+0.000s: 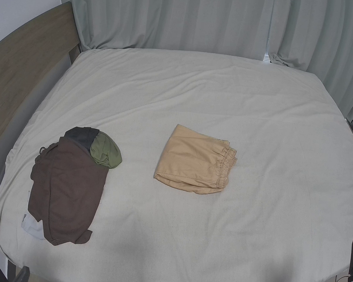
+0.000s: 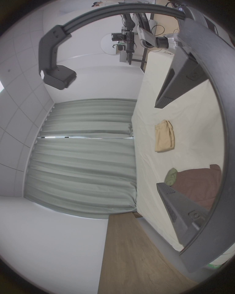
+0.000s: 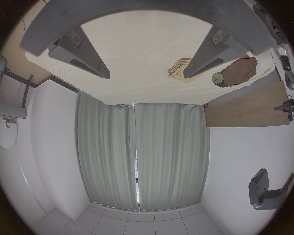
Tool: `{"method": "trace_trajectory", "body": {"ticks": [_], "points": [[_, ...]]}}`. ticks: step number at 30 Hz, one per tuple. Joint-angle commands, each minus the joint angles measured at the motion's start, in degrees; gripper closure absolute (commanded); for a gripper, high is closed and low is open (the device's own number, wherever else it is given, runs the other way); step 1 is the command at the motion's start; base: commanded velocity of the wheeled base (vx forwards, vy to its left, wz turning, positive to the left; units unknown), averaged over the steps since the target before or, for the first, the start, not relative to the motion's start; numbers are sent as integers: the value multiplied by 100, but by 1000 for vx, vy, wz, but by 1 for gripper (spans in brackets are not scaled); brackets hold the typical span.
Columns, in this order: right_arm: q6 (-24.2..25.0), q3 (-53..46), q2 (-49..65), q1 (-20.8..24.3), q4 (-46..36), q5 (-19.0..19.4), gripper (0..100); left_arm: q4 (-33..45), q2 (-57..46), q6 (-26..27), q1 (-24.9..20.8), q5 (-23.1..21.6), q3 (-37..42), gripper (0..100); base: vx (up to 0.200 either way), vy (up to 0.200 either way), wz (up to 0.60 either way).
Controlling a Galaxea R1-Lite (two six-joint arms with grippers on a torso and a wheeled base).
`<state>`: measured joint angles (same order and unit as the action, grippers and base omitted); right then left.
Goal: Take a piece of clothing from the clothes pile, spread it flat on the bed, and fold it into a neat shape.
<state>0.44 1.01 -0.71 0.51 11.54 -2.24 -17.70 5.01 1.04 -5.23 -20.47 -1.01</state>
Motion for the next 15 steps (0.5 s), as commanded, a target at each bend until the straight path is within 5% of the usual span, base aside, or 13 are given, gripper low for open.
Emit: {"method": "trace_trajectory", "body": {"ticks": [1, 15], "points": [[9, -92, 71, 10, -82, -66, 0, 206, 26, 81, 40, 78, 101, 0, 0, 0, 0], [35, -92, 71, 2, -284, -294, 0, 610, -9, 19, 207, 553, 101, 0, 0, 0, 0]]}}
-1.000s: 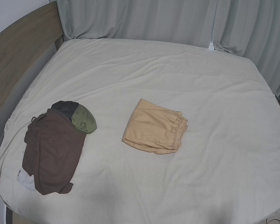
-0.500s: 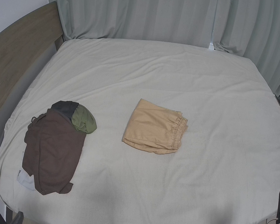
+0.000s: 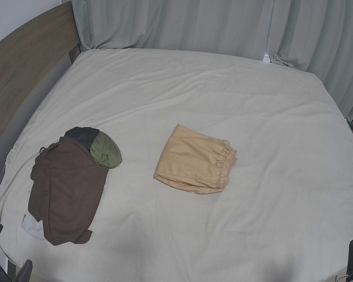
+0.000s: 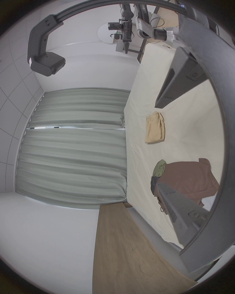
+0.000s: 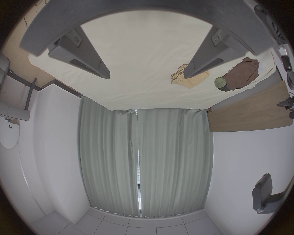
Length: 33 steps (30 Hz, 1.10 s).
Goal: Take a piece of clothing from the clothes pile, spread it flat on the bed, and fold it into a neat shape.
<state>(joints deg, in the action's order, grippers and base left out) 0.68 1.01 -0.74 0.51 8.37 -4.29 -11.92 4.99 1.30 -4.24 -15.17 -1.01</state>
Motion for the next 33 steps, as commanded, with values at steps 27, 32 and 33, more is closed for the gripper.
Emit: {"method": "trace_trajectory", "body": {"ticks": [27, 32, 33], "points": [[-86, -92, 74, 19, -837, 587, 0, 762, -481, -157, 459, 427, 101, 0, 0, 0, 0], [-156, -92, 74, 19, -837, 587, 0, 876, -472, -95, 459, 945, 101, 0, 0, 0, 0], [-165, -92, 74, 19, -837, 587, 0, 876, -472, -78, 459, 980, 101, 0, 0, 0, 0]]}}
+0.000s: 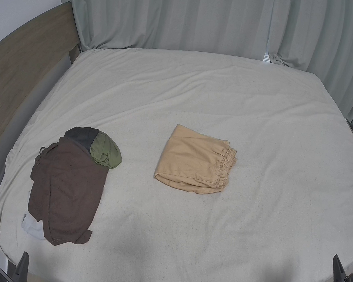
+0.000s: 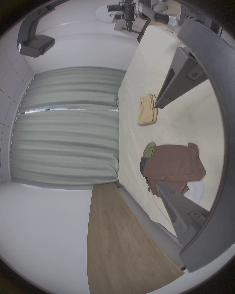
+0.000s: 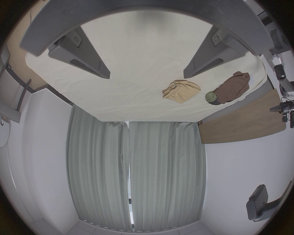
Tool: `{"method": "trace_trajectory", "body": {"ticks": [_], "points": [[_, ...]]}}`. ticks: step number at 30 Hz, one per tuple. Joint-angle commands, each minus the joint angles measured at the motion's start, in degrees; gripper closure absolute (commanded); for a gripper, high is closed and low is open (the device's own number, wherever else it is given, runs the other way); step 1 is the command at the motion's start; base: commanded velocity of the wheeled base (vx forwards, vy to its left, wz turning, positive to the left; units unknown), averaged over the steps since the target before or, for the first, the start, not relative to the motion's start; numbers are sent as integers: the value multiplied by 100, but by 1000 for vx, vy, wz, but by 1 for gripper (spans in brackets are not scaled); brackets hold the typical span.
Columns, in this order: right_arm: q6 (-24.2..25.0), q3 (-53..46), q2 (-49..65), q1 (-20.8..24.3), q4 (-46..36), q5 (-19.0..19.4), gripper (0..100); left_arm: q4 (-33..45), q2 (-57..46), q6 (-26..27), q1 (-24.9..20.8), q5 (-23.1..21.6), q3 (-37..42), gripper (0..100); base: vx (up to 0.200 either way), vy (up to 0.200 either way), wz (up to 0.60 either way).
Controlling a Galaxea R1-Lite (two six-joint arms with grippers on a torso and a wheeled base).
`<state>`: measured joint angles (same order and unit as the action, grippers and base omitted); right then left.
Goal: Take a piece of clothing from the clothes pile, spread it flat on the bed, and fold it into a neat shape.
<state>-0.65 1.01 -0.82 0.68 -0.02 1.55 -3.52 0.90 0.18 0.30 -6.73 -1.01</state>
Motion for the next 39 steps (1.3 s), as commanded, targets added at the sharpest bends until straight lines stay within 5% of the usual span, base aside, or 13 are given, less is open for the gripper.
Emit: {"method": "trace_trajectory", "body": {"ticks": [1, 16, 39], "points": [[-23, -92, 82, 2, 2, 12, 0, 27, -64, 34, 5, 137, 101, 0, 0, 0, 0], [-14, -92, 82, -7, 2, 39, 0, 10, -64, -264, -13, 383, 101, 0, 0, 0, 0], [-32, -92, 82, -7, 2, 47, 0, 352, -73, 26, -4, 603, 101, 0, 0, 0, 0]]}}
